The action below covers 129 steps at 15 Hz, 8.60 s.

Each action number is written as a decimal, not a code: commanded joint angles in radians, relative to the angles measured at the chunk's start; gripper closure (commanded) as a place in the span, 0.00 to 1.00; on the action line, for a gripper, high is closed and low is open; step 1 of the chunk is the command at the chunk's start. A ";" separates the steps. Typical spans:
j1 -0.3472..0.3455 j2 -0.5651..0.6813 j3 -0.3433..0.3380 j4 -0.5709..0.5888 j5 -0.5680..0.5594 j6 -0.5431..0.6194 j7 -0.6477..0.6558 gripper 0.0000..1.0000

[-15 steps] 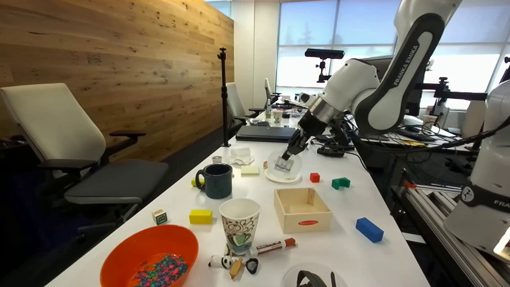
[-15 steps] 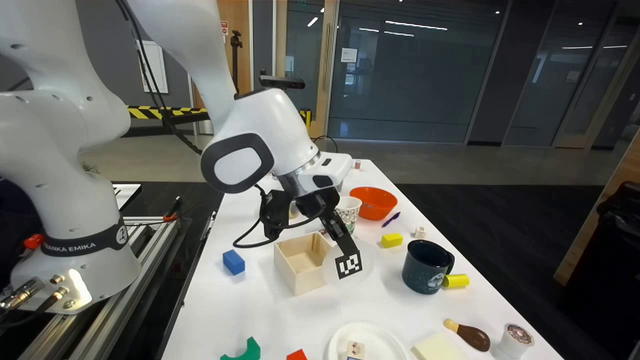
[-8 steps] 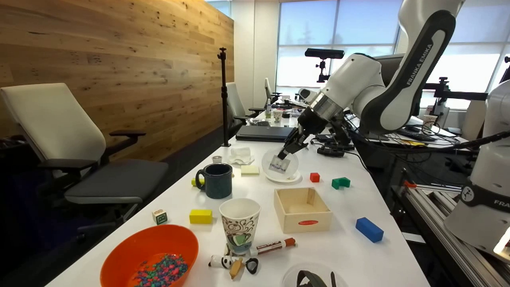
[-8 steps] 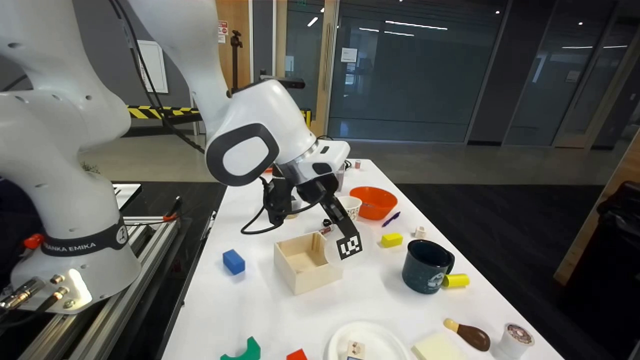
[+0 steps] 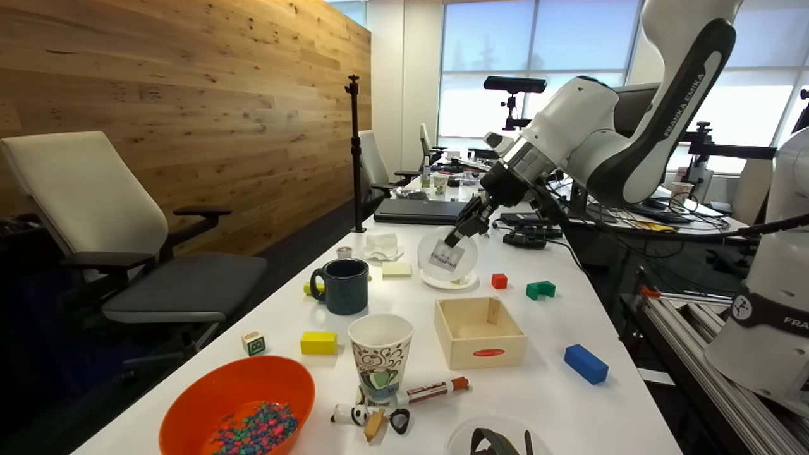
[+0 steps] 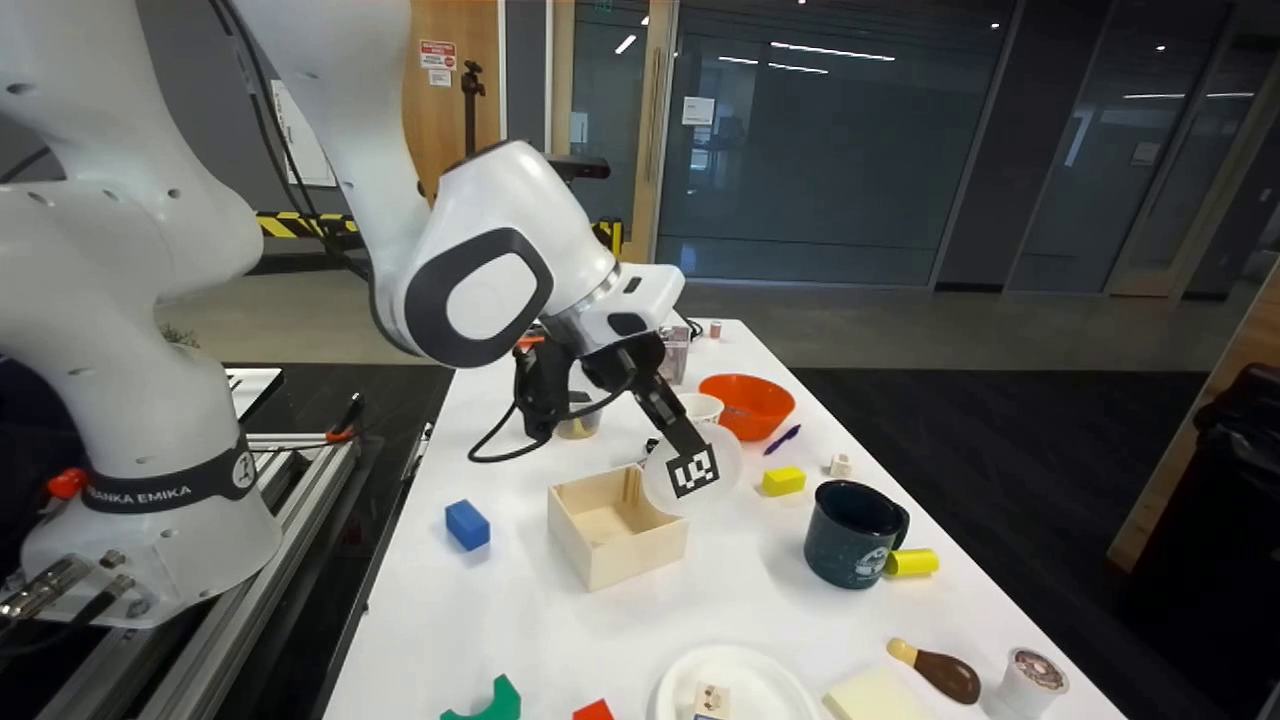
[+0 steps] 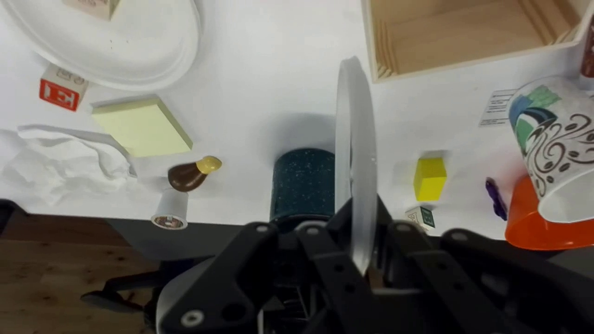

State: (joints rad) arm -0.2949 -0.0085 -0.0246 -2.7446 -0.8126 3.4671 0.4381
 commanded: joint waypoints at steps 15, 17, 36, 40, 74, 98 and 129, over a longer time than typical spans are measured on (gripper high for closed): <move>-0.023 -0.010 -0.100 0.019 -0.094 -0.154 0.048 0.98; 0.020 -0.090 -0.068 0.049 -0.109 -0.291 0.056 0.98; 0.189 -0.314 0.472 0.094 -0.726 -0.539 0.436 0.98; 0.207 -0.341 0.465 0.060 -0.848 -0.377 0.534 0.98; 0.258 -0.315 0.623 0.099 -1.018 -0.339 0.118 0.98; 0.295 -0.073 0.664 0.102 -1.307 -0.688 0.493 0.98; 0.737 0.089 0.524 0.158 -1.199 -1.146 0.460 0.98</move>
State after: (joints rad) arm 0.3821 0.0643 0.4660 -2.5577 -2.0887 2.4749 0.9490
